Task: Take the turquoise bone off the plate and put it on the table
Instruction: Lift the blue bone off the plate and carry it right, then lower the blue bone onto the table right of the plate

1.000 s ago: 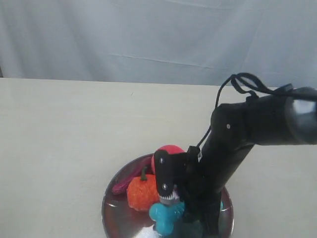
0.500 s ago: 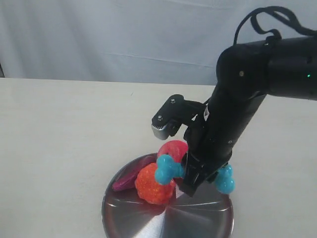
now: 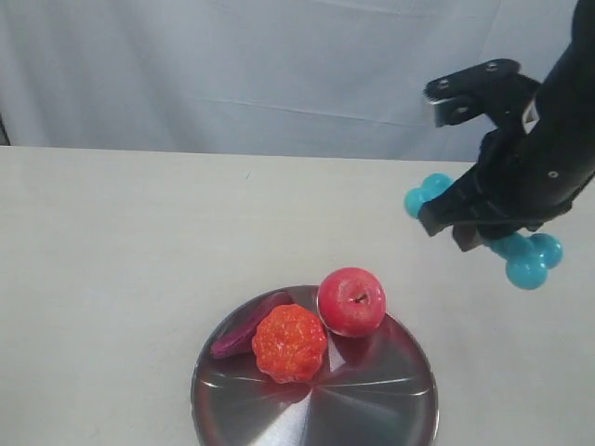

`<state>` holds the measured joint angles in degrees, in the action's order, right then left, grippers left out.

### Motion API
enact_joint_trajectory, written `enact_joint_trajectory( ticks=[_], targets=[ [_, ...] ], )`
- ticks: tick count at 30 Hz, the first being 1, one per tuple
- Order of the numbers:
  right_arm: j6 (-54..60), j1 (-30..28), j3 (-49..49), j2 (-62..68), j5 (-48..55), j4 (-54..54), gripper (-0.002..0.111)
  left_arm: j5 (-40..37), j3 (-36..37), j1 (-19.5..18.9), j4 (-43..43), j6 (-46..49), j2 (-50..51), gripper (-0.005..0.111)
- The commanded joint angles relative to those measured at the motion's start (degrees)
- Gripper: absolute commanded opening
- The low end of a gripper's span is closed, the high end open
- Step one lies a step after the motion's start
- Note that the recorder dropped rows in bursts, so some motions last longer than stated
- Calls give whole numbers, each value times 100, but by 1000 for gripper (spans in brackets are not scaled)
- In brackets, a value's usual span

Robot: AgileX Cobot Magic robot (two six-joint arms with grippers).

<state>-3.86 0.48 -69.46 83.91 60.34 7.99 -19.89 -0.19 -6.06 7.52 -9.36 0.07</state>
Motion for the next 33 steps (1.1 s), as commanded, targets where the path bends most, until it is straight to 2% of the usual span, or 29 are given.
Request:
enact_joint_trajectory(
  ticks=[1,13,20,33],
  targets=[
    [-426,-546,-42,-10,-66,-127,0,17,19,28,2,-11,-7,0],
    [-741,-584,-3,930,-230,-423,0,17,19,28,2,-11,-7,0],
    [-1035,-608,576,1294,-1364,-340,0,17,19,28,2,-11,-7,0],
    [-1070,-774,1496,1652,-2545,-205,0,17,19,28,2,-11,-7,0]
  ],
)
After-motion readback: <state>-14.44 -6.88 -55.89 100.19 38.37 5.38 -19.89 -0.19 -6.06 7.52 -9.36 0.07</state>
